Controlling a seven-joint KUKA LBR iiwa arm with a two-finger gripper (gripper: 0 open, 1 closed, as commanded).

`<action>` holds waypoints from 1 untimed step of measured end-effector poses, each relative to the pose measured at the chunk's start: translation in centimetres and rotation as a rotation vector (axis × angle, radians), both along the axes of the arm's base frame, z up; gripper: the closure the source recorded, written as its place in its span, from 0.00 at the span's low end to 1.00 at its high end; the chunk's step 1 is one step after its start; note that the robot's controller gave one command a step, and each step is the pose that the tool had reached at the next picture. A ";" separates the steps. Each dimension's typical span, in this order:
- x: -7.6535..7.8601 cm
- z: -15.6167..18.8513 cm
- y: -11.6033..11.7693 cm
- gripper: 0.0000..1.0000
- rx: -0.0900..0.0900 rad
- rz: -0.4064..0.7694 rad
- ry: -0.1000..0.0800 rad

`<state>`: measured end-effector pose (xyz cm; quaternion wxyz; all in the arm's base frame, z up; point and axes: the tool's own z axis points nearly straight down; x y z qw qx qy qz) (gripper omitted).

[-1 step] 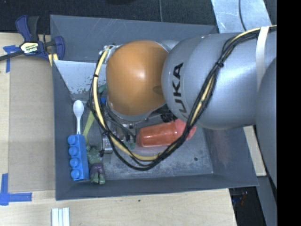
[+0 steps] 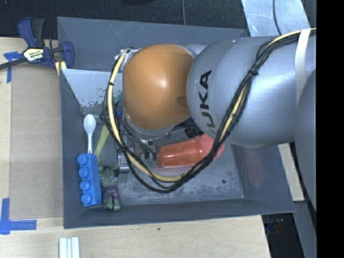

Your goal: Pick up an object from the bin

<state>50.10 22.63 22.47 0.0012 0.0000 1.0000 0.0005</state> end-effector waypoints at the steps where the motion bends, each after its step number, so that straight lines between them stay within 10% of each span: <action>1: 1.2 -6.1 -2.0 0.00 0.002 0.033 -0.005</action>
Offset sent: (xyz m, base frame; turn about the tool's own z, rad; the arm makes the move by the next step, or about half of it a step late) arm 0.0088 -0.0553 0.0188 0.0325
